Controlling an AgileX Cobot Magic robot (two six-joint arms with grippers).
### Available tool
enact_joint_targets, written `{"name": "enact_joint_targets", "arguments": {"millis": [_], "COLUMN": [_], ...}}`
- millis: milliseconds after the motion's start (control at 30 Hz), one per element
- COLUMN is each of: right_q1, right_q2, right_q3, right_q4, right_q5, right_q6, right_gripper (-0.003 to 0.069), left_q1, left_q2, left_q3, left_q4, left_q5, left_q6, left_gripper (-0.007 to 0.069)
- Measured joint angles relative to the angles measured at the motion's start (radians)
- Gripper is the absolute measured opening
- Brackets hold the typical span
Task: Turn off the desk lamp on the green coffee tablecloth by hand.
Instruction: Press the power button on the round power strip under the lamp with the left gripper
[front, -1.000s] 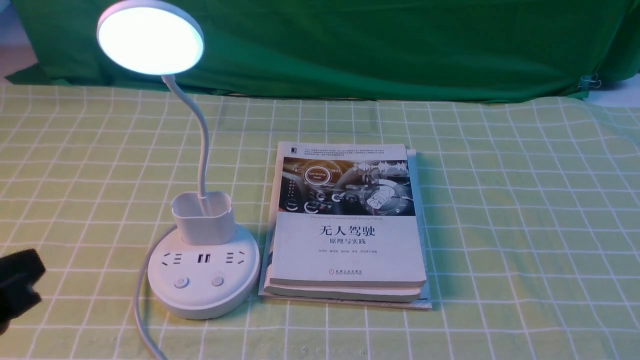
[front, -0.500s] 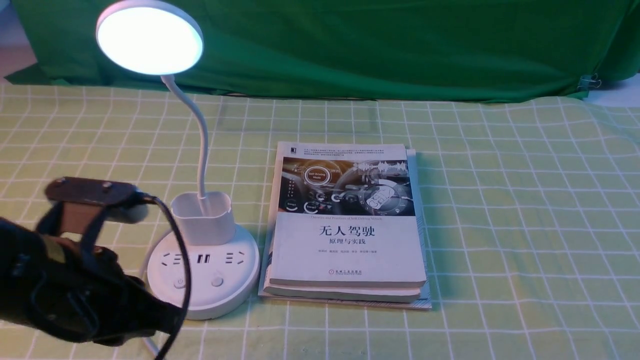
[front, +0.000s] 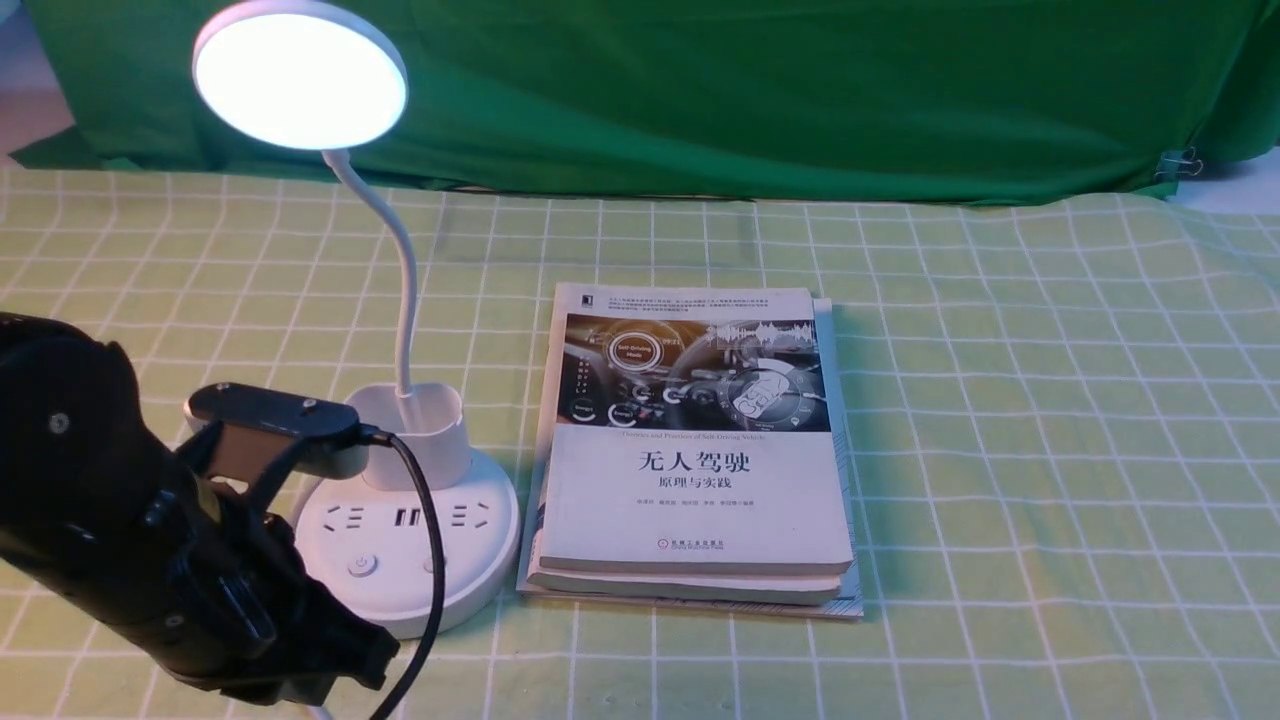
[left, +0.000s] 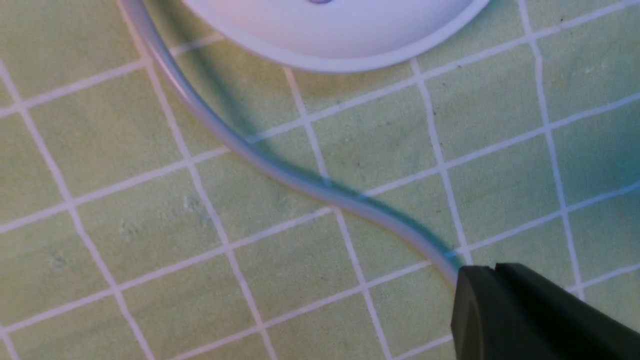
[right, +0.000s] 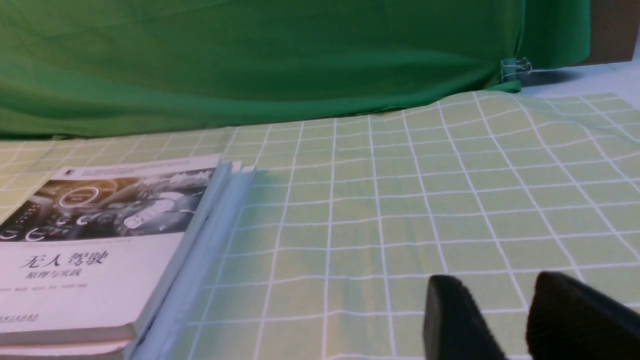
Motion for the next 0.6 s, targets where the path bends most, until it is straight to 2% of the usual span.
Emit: {"name": "enact_joint_targets", "arguments": {"millis": [333,600], "right_q1": [0.000,0.000], "right_q2": [0.000,0.000], "right_q3": [0.000,0.000], "right_q4": [0.000,0.000], "right_q5": [-0.001,-0.001], "right_q6": [0.000,0.000], "right_gripper": [0.0239,0.0239], "left_q1": [0.003,0.002], "left_q2": [0.021,0.136], "left_q3": [-0.006,-0.086], "left_q4": [-0.011,-0.011], "left_q5": [0.005,-0.008], "left_q6": [0.000,0.001], "left_gripper": [0.0001,0.0001]}}
